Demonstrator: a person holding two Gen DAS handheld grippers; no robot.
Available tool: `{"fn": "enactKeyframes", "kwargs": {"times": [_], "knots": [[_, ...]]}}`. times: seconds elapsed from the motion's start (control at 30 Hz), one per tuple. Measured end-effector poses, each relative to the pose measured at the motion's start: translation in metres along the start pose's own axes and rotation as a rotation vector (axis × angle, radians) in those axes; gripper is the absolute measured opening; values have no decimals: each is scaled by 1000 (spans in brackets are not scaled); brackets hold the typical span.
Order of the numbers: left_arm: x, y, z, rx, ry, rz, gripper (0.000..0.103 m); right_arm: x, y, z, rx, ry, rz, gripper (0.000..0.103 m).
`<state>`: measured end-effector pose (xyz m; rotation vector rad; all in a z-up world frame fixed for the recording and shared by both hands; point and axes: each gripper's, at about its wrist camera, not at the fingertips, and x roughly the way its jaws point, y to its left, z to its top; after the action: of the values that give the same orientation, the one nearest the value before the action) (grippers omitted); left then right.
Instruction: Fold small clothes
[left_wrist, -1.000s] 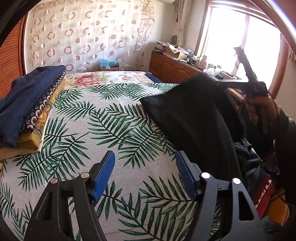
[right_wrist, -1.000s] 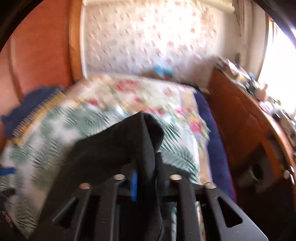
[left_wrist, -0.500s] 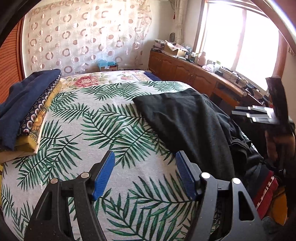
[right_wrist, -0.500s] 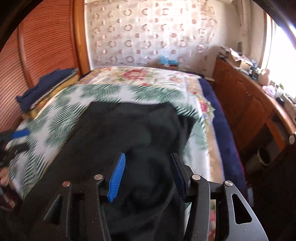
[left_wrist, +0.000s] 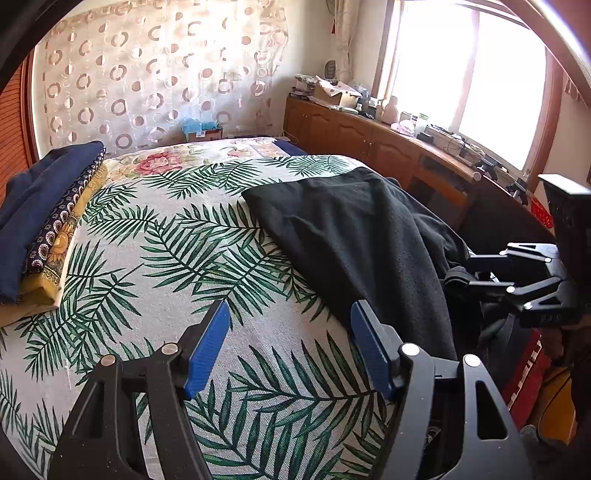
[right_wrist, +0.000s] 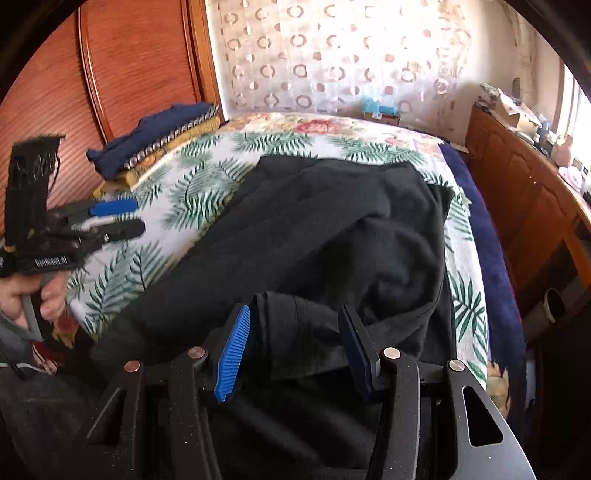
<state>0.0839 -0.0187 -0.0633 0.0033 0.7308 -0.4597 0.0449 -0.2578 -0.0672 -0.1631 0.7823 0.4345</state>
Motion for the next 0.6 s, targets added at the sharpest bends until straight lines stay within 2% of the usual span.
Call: {"fn": "enactKeyframes", "kwargs": {"times": [0.07,0.13,0.27,0.6], "knots": [[0,0,0,-2,0,-3,69,8,-2,1,-6,22,-12,50],[-1,-1,-1,-3,0,-7,69,9,-6,-1,-10,35,-1,15],[0,-1,-1,-4,1,-13,69,-1,-5,-5,-48,53,25,10],[2,-6,-2,1,4,-25,69,-62,-30,-18,-45,106,-45,10]]}}
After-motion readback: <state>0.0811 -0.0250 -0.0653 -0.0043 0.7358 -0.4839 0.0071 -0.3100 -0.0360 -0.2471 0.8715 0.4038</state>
